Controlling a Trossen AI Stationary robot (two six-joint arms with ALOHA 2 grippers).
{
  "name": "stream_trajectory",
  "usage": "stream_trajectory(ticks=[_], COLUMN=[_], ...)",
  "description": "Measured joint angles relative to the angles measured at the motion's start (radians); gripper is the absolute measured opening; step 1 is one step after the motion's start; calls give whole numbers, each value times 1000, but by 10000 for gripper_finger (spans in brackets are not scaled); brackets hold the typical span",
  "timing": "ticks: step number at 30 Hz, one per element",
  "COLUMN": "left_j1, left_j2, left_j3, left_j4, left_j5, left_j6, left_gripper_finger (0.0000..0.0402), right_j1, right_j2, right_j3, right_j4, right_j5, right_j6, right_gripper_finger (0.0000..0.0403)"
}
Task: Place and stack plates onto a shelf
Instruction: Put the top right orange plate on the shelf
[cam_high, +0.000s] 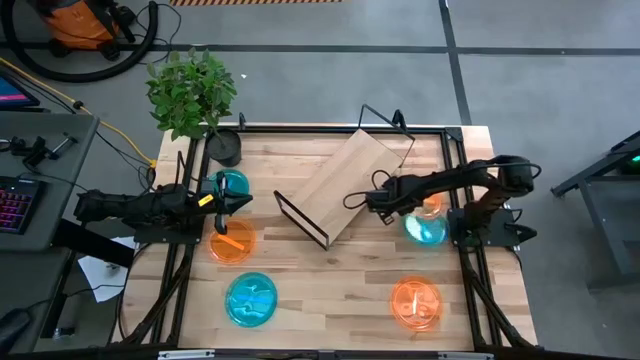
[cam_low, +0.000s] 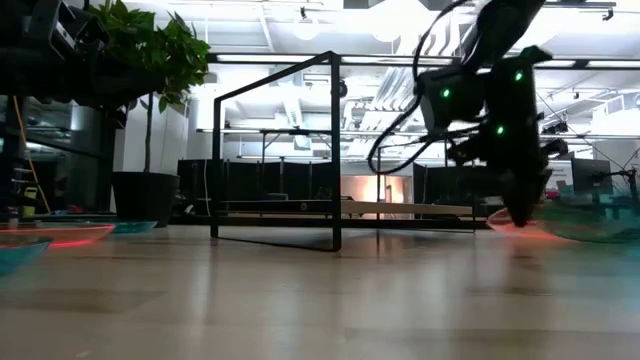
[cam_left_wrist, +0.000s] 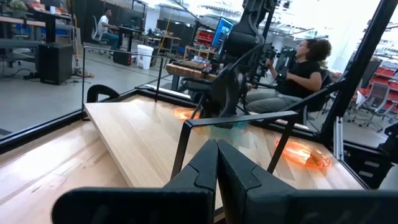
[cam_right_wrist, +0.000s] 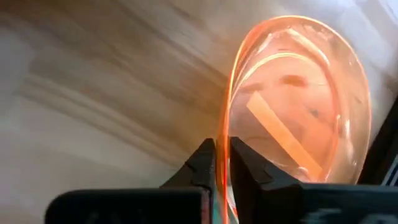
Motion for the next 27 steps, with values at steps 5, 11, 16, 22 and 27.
stream_trajectory(ticks=[5, 11, 16, 22, 27], left_j1=[0, 0, 0, 0, 0], left_j2=[0, 0, 0, 0, 0], left_j3=[0, 0, 0, 0, 0], left_j4=[0, 1, 1, 0, 1], left_j5=[0, 0, 0, 0, 0], left_j6=[0, 0, 0, 0, 0], left_gripper_finger=[1, 1, 1, 1, 1], right_j1=[8, 14, 55, 93, 59], right_j2=[-125, -268, -297, -226, -116], right_j3=[0, 73, 233, 458, 517], right_j4=[-51, -121, -84, -2, 99], right_j5=[11, 31, 36, 124, 184], right_j6=[27, 12, -140, -447, -808], right_gripper_finger=[2, 0, 0, 0, 0])
